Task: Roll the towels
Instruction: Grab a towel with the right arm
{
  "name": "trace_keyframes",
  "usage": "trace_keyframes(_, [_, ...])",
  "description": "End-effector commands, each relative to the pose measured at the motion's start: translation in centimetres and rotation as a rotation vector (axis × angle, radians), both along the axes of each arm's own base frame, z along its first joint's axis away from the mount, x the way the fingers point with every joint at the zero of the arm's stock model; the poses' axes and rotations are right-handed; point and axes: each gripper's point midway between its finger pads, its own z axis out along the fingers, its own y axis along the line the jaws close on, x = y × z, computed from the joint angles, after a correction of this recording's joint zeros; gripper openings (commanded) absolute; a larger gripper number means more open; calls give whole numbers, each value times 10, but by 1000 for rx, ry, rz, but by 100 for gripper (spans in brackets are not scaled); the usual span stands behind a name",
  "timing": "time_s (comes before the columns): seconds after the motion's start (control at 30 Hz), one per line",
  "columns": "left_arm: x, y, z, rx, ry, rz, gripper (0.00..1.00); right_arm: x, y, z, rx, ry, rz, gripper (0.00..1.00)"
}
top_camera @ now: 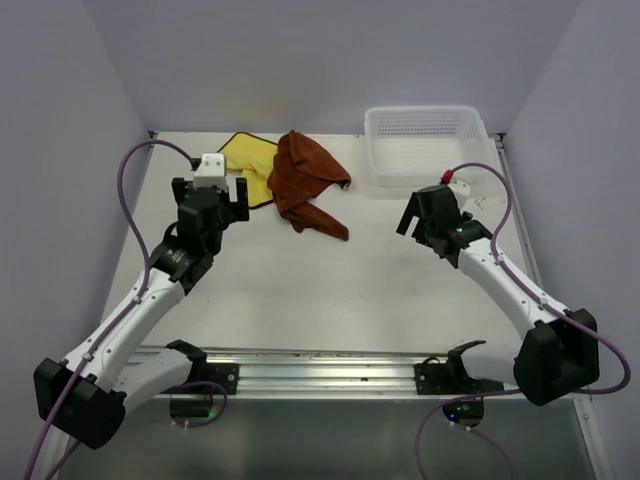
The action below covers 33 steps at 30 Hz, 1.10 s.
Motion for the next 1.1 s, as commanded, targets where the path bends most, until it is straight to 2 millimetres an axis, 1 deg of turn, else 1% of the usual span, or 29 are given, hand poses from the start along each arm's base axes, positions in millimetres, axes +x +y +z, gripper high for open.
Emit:
trace_keyframes(0.0, [4, -1, 19, -20, -27, 7, 100, 10, 14, 11, 75, -78, 48, 99])
trace_keyframes(0.03, [3, -2, 21, -24, -32, -1, 100, 14, 23, 11, 101, -97, 86, 99])
trace_keyframes(0.1, [1, -2, 24, -31, -50, -6, 100, 17, 28, 14, 98, -101, 136, 99])
trace_keyframes(0.13, [0, -1, 26, -32, -55, -4, 100, 20, 38, 19, 107, -105, 201, 99])
trace_keyframes(0.17, [0, -1, 28, -36, -59, -6, 100, 17, 59, 21, 161, -99, 333, 99])
trace_keyframes(0.23, [-2, -3, 33, -46, -71, -16, 100, 21, 79, 28, 214, -153, 418, 99])
trace_keyframes(0.27, [-2, -3, 35, -49, -76, -20, 100, 17, 98, 30, 240, -164, 493, 99])
trace_keyframes(0.3, [-4, -2, 37, -51, -84, -18, 100, 17, 107, 33, 223, -180, 537, 99])
trace_keyframes(0.33, [-4, -1, 36, -50, -85, -13, 100, 19, 114, 40, 199, -190, 557, 99])
trace_keyframes(0.37, [-4, 1, 36, -47, -86, -3, 100, 14, 130, 32, 157, -162, 625, 99])
trace_keyframes(0.4, [-3, 0, 34, -45, -82, -3, 100, 18, 133, 32, 104, -157, 627, 99])
trace_keyframes(0.43, [-3, 1, 34, -45, -80, -1, 100, 22, 143, 39, 77, -157, 647, 99])
trace_keyframes(0.47, [-3, 1, 33, -43, -78, 0, 100, 21, 157, 27, 44, -122, 677, 99])
trace_keyframes(0.5, [-3, 1, 34, -41, -79, 1, 100, 25, 163, 23, 23, -113, 686, 99])
trace_keyframes(0.53, [-3, 2, 32, -39, -75, 4, 100, 34, 170, 29, 16, -129, 685, 99])
trace_keyframes(0.57, [-3, 1, 33, -43, -79, 2, 100, 39, 177, 28, 14, -128, 695, 99])
trace_keyframes(0.6, [-2, 0, 32, -43, -76, -1, 100, 46, 182, 5, -5, -73, 701, 99])
trace_keyframes(0.63, [-1, 0, 32, -43, -76, -3, 100, 55, 193, 14, 9, -85, 712, 99])
trace_keyframes(0.67, [-1, -1, 31, -41, -69, -2, 100, 61, 199, 5, 8, -58, 723, 99])
trace_keyframes(0.7, [-1, -1, 31, -41, -68, -2, 100, 67, 206, -18, -2, -3, 734, 99])
trace_keyframes(0.73, [-2, -1, 31, -42, -70, -4, 100, 76, 216, -13, 14, -2, 745, 98])
trace_keyframes(0.77, [-2, -2, 32, -45, -73, -10, 100, 79, 223, -18, 13, 13, 762, 97])
trace_keyframes(0.8, [-3, -1, 34, -47, -78, -8, 100, 83, 227, -40, -1, 56, 766, 97])
trace_keyframes(0.83, [-3, -1, 33, -47, -78, -8, 100, 92, 235, -35, -1, 34, 768, 97])
trace_keyframes(0.9, [-3, -2, 35, -50, -82, -14, 100, 99, 243, -48, -2, 58, 780, 96])
trace_keyframes(0.93, [-3, -2, 34, -49, -79, -16, 100, 105, 246, -60, -14, 91, 775, 92])
trace_keyframes(1.0, [-4, -2, 35, -51, -81, -19, 100, 108, 250, -74, -19, 127, 781, 87])
trace_keyframes(1.03, [-4, -2, 35, -52, -83, -19, 100, 109, 253, -82, -20, 146, 784, 77])
trace_keyframes(1.07, [-5, -2, 37, -52, -87, -18, 99, 109, 254, -84, -17, 152, 787, 71])
